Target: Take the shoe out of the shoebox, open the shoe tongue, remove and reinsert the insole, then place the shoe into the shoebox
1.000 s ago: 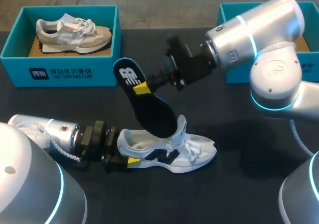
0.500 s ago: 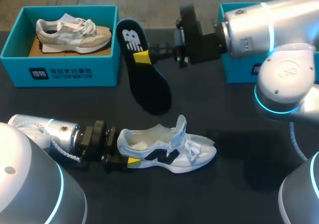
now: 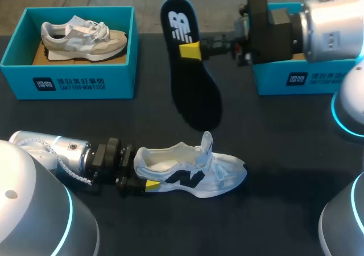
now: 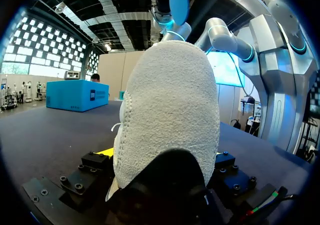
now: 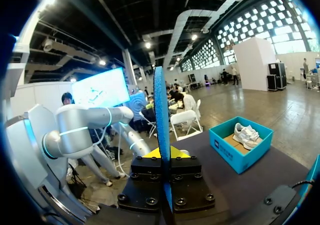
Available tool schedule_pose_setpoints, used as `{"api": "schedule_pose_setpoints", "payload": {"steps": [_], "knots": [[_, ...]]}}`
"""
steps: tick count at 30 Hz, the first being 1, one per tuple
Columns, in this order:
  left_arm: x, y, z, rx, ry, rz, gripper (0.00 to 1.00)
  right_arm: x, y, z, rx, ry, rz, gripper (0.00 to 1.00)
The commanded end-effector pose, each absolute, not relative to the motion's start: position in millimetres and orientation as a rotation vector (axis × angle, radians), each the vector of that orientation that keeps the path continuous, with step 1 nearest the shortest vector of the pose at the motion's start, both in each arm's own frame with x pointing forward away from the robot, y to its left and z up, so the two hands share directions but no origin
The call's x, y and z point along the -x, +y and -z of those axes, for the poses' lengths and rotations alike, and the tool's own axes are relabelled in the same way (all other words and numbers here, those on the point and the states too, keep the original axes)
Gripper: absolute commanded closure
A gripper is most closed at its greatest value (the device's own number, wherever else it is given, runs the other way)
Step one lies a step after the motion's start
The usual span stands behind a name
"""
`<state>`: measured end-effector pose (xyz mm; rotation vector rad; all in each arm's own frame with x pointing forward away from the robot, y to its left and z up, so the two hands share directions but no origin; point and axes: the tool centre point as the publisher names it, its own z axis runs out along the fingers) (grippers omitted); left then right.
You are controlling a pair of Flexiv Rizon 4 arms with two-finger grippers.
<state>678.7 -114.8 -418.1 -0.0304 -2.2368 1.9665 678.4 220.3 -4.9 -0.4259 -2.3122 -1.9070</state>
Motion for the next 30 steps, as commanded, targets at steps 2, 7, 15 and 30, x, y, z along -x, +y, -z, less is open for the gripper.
{"api": "schedule_pose_setpoints", "payload": {"steps": [2,7,15,30], "knots": [[-678.3,-115.1,420.0,0.028,-2.237,-1.967,1.0,-673.1,201.5,1.9,0.432,-2.317,1.903,1.0],[-678.3,-115.1,420.0,0.028,-2.237,-1.967,1.0,-673.1,201.5,1.9,0.432,-2.317,1.903,1.0],[-678.3,-115.1,420.0,0.028,-2.237,-1.967,1.0,-664.2,143.3,-51.3,0.573,-2.18,2.154,1.0],[-678.3,-115.1,420.0,0.028,-2.237,-1.967,1.0,-616.3,126.4,-73.3,0.614,-2.16,2.061,1.0]]}}
